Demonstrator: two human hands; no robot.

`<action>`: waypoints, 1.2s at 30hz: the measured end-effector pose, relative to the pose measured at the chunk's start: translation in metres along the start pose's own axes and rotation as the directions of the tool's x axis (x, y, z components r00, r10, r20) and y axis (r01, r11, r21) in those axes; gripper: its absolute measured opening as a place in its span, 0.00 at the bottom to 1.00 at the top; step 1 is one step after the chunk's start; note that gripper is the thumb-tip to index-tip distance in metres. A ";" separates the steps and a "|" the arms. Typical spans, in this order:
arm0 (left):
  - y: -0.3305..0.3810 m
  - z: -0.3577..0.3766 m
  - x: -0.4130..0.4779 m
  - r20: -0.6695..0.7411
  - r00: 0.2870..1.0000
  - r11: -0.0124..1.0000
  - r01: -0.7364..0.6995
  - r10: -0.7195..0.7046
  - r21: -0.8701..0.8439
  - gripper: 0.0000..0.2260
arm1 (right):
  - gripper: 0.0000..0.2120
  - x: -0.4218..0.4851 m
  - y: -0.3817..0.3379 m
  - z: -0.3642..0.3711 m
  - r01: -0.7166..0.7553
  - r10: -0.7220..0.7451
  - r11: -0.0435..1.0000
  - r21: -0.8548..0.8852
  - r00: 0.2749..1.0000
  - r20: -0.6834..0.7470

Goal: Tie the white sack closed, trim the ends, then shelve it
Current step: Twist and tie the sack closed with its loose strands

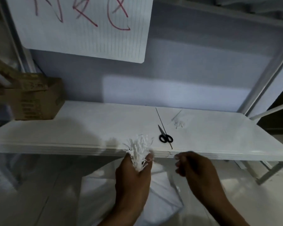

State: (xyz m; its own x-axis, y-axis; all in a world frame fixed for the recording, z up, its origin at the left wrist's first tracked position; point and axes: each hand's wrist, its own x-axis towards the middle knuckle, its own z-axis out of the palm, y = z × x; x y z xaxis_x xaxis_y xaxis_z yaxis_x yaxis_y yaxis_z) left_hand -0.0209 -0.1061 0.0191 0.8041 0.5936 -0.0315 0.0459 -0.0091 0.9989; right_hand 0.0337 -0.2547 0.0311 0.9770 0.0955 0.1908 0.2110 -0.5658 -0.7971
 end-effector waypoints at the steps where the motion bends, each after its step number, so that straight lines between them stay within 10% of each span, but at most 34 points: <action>1: -0.002 -0.002 -0.005 0.023 1.000 1.000 -0.017 0.017 -0.009 0.05 | 0.11 -0.008 0.002 0.005 0.007 -0.006 1.000 -0.029 0.999 0.041; 27: -0.139 0.001 0.032 0.127 0.990 0.955 0.021 -0.061 0.294 0.03 | 0.13 -0.039 0.084 0.101 0.015 0.051 0.987 -0.158 0.914 0.403; 36: -0.173 0.020 0.034 0.240 0.970 0.927 -0.060 -0.034 0.371 0.16 | 0.12 -0.036 0.125 0.104 0.213 0.036 0.899 -0.384 0.836 0.548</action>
State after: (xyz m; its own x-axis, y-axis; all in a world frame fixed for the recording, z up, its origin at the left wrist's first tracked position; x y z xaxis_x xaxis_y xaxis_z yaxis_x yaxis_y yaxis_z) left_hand 0.0102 -0.1007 -0.1556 0.9210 0.3827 -0.0725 0.2142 -0.3422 0.9149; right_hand 0.0282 -0.2433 -0.1351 0.8416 0.5081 -0.1832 0.3852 -0.8024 -0.4558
